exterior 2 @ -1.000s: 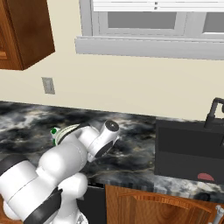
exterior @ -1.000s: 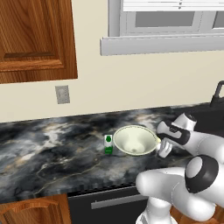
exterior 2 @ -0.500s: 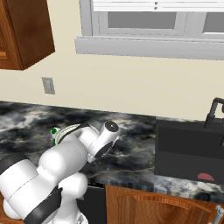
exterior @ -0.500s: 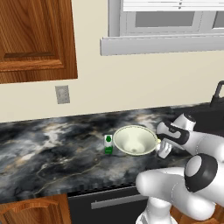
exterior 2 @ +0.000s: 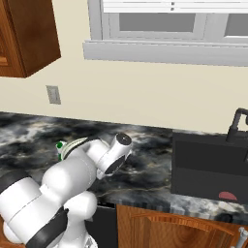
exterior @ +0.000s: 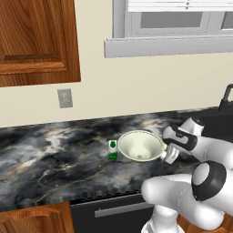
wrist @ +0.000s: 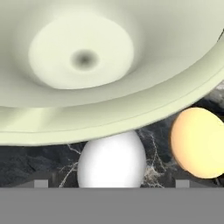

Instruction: Gather the eggs and milk located in the vicinity of the sink area and place them right next to the bowl.

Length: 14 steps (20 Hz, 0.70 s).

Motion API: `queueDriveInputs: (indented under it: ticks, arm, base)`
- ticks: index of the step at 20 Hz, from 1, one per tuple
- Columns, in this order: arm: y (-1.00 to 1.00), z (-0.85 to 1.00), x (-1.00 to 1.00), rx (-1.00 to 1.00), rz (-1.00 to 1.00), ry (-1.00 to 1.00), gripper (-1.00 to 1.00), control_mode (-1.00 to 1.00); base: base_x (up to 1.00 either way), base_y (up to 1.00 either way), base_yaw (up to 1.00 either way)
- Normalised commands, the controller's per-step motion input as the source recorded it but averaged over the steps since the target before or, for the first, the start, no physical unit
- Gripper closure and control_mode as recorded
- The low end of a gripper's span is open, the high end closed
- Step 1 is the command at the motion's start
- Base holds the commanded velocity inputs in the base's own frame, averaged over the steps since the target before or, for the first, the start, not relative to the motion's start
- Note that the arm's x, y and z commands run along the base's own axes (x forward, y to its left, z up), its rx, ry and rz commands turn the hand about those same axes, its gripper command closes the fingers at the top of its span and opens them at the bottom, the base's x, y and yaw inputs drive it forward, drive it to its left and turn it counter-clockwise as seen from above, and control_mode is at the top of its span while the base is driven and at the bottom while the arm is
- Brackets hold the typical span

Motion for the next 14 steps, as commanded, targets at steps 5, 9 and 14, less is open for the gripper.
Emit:
queueDriveInputs:
  ticks: [5, 9, 14]
  arm:
    - [-0.15, 0.53, -0.09, 0.00, -0.01, 0.00, -1.00, -1.00]
    - [-0.32, 0.61, -0.32, 0.00, -0.10, 0.00, -1.00, -1.00]
    - [-0.28, 0.28, -0.32, 0.01, -0.33, 0.00, -1.00, -1.00]
  base:
    - [0.00, 0.00, 0.00]
    - [0.00, 0.00, 0.00]
    - [0.00, 0.00, 0.00]
